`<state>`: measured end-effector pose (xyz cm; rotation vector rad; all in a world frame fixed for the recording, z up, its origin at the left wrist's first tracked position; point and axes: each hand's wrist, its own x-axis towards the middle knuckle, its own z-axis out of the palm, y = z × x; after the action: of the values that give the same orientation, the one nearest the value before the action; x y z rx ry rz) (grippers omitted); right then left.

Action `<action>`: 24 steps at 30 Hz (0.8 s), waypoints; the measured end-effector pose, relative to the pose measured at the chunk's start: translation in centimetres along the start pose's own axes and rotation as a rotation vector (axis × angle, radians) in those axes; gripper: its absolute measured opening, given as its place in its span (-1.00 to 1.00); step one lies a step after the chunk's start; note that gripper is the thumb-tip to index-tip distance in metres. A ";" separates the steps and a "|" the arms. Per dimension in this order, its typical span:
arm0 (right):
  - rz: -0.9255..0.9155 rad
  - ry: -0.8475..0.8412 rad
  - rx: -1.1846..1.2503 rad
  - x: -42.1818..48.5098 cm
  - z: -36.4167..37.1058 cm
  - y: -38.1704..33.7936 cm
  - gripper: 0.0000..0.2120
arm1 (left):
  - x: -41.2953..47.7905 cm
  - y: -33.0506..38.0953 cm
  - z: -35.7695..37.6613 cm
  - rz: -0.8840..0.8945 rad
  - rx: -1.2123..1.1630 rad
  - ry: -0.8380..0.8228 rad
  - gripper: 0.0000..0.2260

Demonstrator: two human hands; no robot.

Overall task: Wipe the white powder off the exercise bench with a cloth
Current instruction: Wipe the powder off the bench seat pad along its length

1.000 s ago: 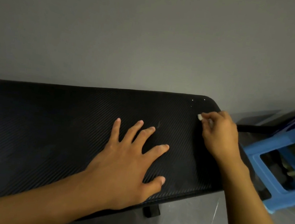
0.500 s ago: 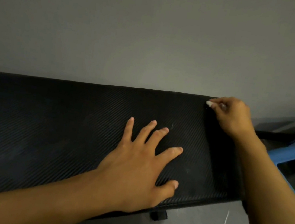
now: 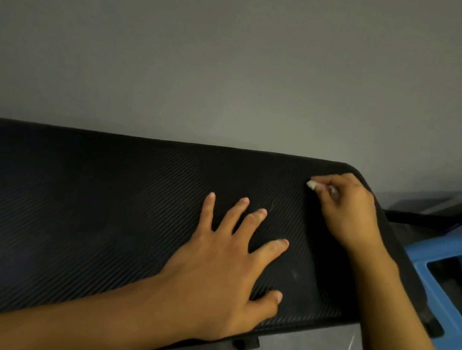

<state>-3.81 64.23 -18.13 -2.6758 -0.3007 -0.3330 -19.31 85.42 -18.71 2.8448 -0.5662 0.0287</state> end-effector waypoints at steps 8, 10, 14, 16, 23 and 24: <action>-0.115 -0.173 0.100 3.9 4.1 -8.4 -0.81 | 0.0 -0.5 -0.1 0.028 -0.047 0.016 -0.38; -0.258 -0.252 0.197 1.4 3.5 -8.7 -0.82 | 0.0 -0.7 0.2 0.028 -0.067 0.030 -0.38; -0.081 -0.045 0.057 1.1 2.4 -5.8 -0.80 | -0.1 -0.5 0.2 0.026 -0.063 0.051 -0.37; 0.025 -0.046 -0.037 1.7 2.3 -5.4 -0.78 | -0.2 -0.4 0.0 0.022 -0.075 0.041 -0.37; -0.287 -0.244 0.193 -5.9 0.1 -5.2 -0.80 | -0.3 -0.4 0.4 -0.002 -0.092 0.086 -0.40; -0.258 -0.231 0.193 -5.5 -0.1 -4.6 -0.80 | -0.3 -0.3 0.4 -0.005 -0.083 0.091 -0.40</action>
<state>-10.19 67.39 -17.84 -2.4874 -0.7146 -0.0638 -19.51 85.73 -19.19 2.7480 -0.5286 0.1306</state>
